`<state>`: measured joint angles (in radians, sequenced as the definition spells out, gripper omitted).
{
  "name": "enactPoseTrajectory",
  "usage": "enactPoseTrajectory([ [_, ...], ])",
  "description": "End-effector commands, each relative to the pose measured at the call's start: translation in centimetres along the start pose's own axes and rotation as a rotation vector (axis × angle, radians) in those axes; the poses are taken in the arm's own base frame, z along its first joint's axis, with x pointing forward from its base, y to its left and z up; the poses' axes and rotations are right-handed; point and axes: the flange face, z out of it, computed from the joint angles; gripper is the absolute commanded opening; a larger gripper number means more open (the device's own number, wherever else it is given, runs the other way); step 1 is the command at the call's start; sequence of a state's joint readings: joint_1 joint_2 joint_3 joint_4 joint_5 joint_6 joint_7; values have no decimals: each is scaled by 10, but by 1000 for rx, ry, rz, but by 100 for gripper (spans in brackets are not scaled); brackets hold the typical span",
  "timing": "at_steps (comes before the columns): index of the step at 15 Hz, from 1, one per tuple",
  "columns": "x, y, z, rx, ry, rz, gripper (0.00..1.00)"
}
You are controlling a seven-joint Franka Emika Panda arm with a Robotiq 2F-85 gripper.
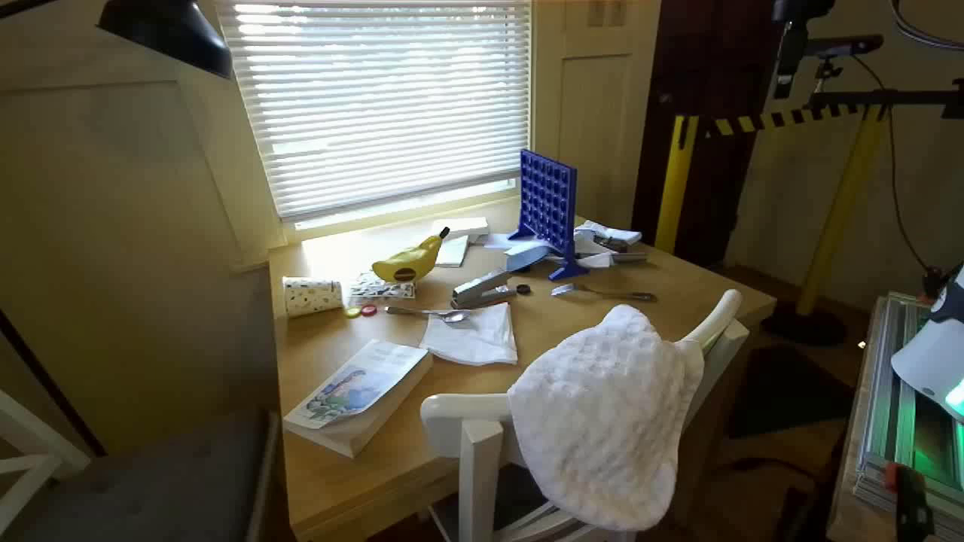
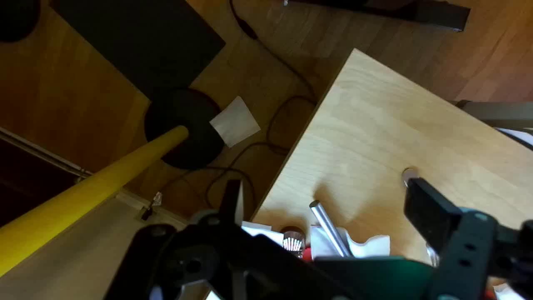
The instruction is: Move the tin to the left
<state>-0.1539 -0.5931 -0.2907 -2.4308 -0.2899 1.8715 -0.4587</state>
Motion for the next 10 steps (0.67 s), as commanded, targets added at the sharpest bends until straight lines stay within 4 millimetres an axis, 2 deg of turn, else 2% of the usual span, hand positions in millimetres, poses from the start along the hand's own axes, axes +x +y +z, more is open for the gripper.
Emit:
enactPoseTrajectory([
  [1,0,0,-1,0,-1,0,100],
  [2,0,0,-1,0,-1,0,100],
  [5,23,-1,10,-36,68,38,100],
  [8,61,4,31,-120,105,58,100],
  [10,90,2,53,-138,90,69,100],
])
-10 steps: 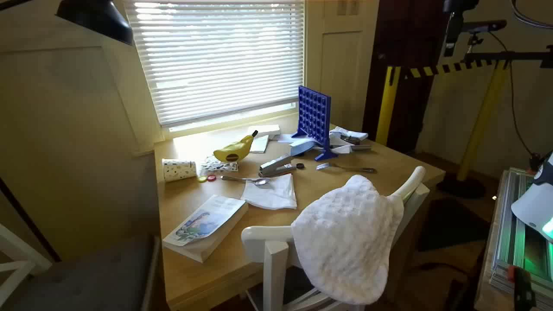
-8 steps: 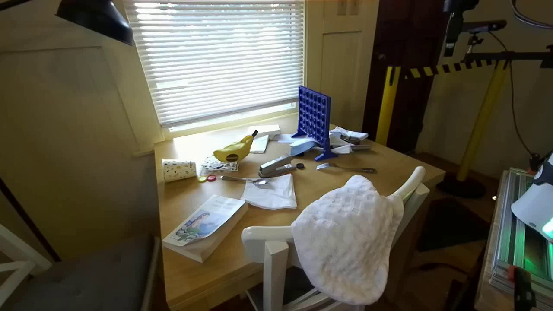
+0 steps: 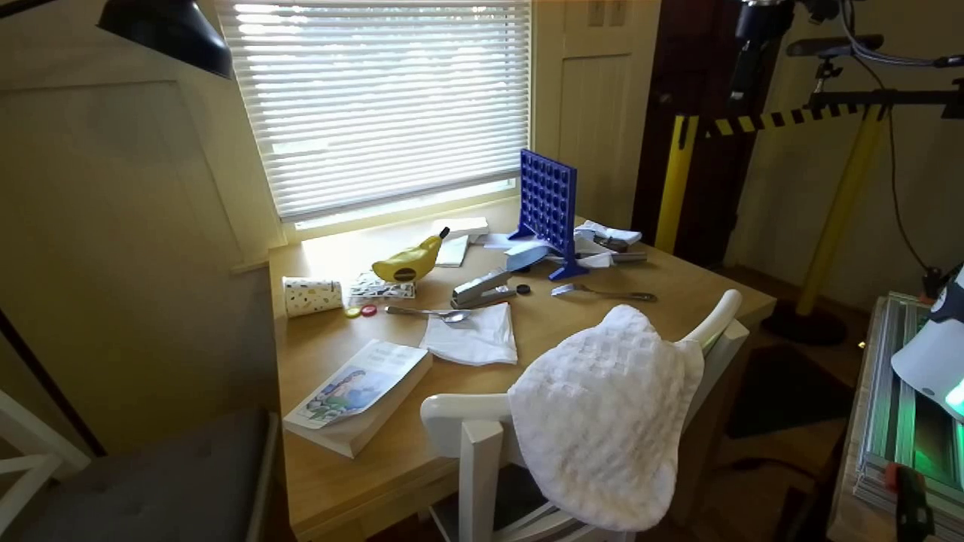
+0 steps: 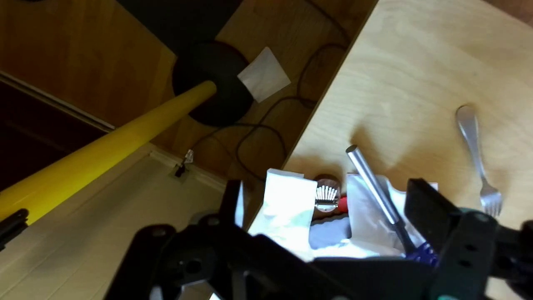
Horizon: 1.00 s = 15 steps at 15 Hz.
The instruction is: Move the tin to the left
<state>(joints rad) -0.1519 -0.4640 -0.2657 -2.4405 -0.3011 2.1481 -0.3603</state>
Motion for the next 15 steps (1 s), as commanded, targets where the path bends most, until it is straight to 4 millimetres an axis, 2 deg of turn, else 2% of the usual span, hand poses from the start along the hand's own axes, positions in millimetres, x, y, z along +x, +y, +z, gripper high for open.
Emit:
enactPoseTrajectory([
  [1,43,-8,45,-53,-39,21,100],
  [4,72,-20,90,1,-107,-11,100],
  [6,86,-23,108,75,-150,-48,100],
  [10,98,-3,114,205,-136,-58,100],
  [12,92,11,114,274,-141,-23,100],
  [13,92,-4,117,212,-139,-33,100],
  [15,89,8,115,239,-141,-21,100],
])
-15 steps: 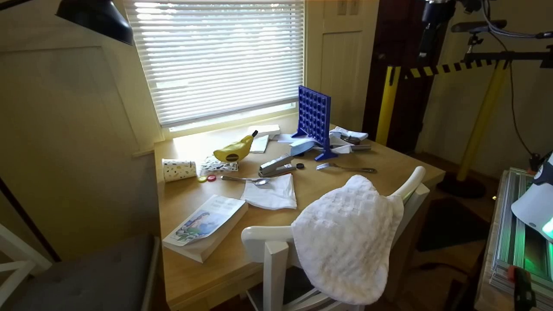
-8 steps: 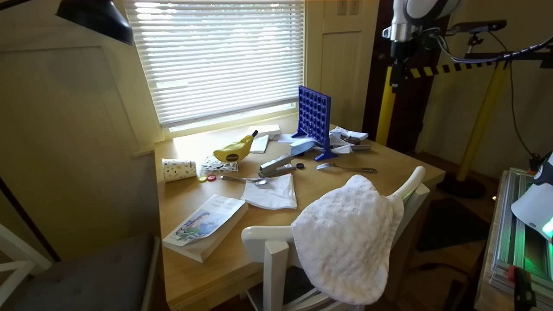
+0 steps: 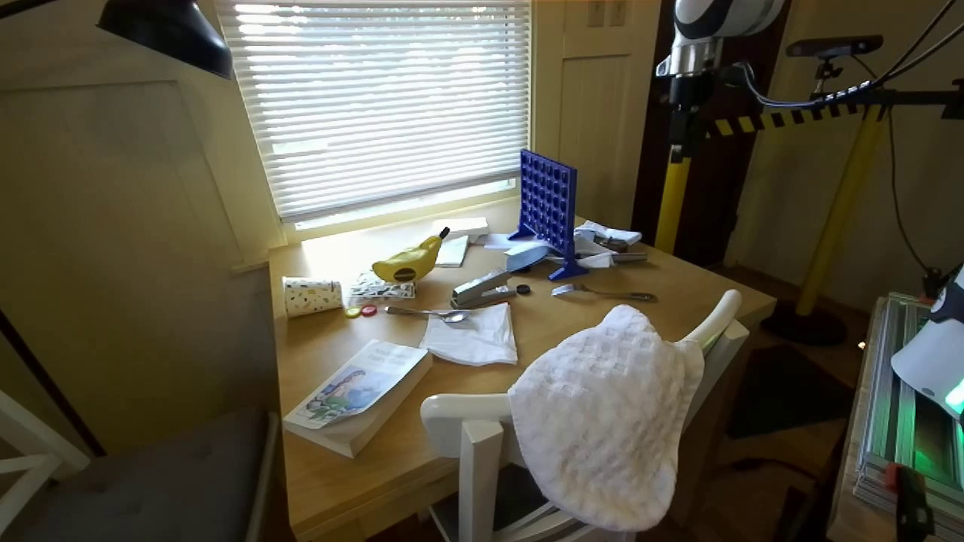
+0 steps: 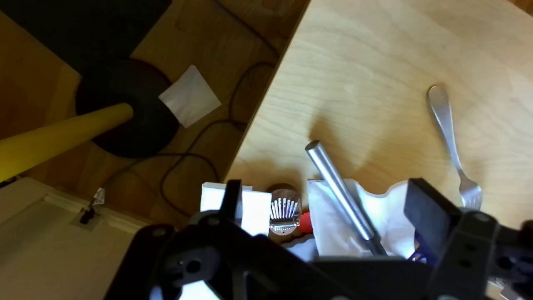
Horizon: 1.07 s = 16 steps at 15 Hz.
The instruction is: Move the tin to the left
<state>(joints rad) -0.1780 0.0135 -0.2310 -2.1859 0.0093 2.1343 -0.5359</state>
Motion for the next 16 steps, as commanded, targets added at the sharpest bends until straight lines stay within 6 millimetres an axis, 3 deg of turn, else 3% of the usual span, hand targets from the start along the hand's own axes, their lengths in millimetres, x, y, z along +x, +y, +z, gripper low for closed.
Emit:
enactPoseTrajectory([
  [1,-1,2,-1,3,0,1,100],
  [3,0,1,-1,5,-1,1,100],
  [7,30,4,47,97,-72,-69,100],
  [9,46,-4,72,107,-127,-77,100],
  [12,81,-20,106,62,-218,-64,100],
  [16,127,-27,139,-27,-269,107,100],
])
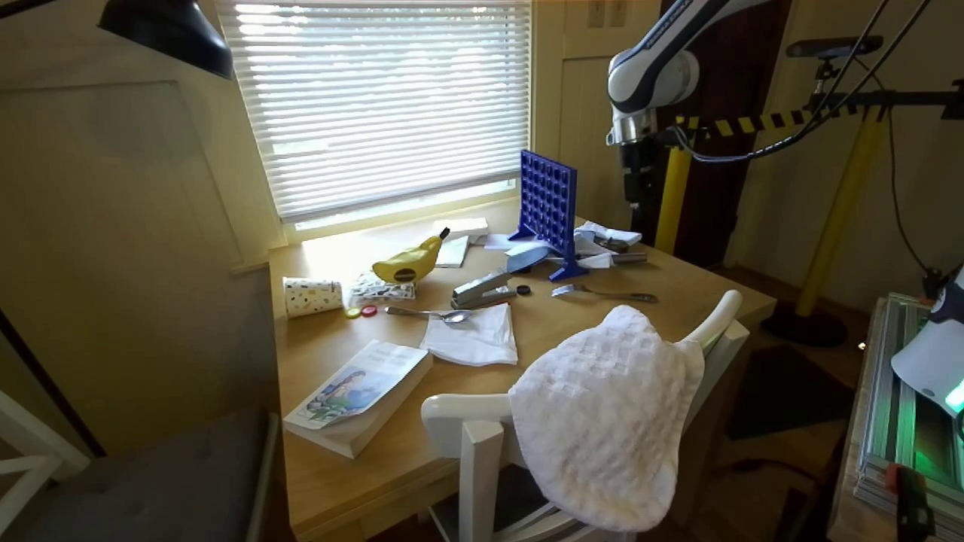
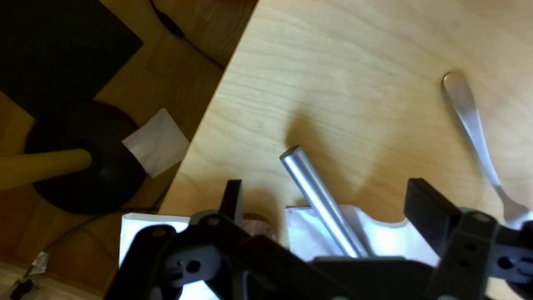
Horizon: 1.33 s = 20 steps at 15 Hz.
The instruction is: Move the tin to the left
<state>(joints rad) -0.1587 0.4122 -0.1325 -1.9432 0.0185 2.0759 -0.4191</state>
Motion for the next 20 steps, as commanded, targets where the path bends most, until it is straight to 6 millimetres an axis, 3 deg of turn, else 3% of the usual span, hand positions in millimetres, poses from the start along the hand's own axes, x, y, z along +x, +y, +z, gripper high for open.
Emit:
enactPoseTrajectory([
  [1,49,1,12,-70,-61,146,100],
  [4,69,2,22,-77,-147,211,100],
  [5,69,0,24,-52,-196,185,100],
  [6,56,-2,23,-52,-128,175,100],
  [11,68,3,30,-62,-179,138,100],
  [20,81,22,45,-134,-117,-58,100],
])
